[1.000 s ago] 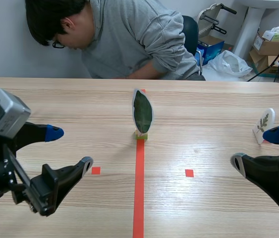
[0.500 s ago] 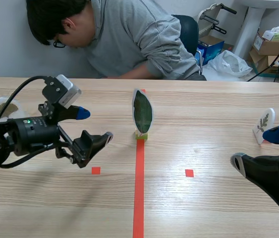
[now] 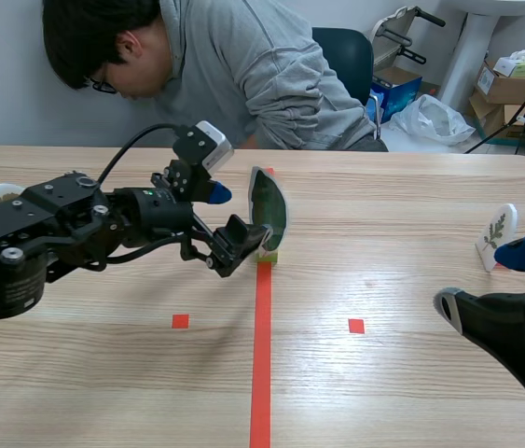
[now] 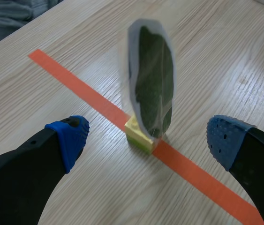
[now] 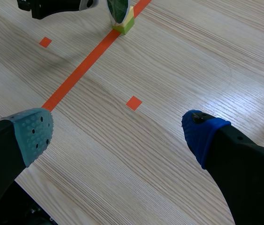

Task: Do the leaf sorting experiment

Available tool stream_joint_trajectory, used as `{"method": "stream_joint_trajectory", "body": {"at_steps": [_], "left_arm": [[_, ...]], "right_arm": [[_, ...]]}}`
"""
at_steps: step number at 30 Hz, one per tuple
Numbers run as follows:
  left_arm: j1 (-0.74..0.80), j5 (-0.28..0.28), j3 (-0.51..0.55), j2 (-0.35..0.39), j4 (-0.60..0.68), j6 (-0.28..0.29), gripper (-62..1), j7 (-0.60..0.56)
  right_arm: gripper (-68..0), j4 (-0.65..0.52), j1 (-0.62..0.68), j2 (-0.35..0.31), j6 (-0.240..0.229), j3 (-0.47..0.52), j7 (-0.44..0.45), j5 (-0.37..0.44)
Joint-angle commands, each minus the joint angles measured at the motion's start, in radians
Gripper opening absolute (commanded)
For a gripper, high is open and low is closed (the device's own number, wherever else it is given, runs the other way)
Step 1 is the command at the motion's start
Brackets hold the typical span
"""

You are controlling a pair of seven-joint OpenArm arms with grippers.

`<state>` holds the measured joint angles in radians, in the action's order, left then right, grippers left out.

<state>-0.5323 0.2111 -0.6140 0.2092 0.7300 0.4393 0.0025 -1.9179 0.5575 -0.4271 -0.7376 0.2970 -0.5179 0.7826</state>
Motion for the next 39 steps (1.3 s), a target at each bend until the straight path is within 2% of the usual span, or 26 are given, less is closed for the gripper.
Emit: {"method": "stream_joint_trajectory", "body": {"at_steps": [1,6,10,24,26,30,39], "left_arm": [[-0.016,-0.014,0.005,-0.02,0.009,0.0,-7.3,-0.014],[-0.04,-0.026,0.005,-0.072,-0.065,-0.003,-7.3,-0.033],[-0.053,-0.067,0.005,-0.106,-0.111,-0.008,-7.3,-0.043],[-0.052,-0.067,0.005,-0.146,-0.132,-0.015,-7.4,-0.051],[-0.052,-0.067,0.005,-0.149,-0.132,-0.015,-12.3,-0.051],[-0.052,-0.067,0.005,-0.159,-0.132,-0.03,-28.1,-0.051],[-0.052,-0.066,0.005,-0.164,-0.132,-0.029,-48.0,-0.051]], "right_arm": [[-11.5,-0.008,-0.009,-0.016,-0.008,0.009,0.017,0.008],[-11.5,-0.008,-0.009,-0.016,-0.008,0.009,0.019,0.008],[-11.5,-0.008,-0.009,-0.016,-0.008,0.009,0.019,0.008],[-11.5,-0.008,-0.009,-0.016,-0.008,0.009,0.019,0.008],[-11.5,-0.008,-0.009,-0.016,-0.008,0.009,0.019,0.008],[-11.5,-0.008,-0.009,-0.016,-0.008,0.009,0.019,0.008],[-11.5,-0.008,-0.009,-0.016,-0.008,0.009,0.019,0.008]]}}
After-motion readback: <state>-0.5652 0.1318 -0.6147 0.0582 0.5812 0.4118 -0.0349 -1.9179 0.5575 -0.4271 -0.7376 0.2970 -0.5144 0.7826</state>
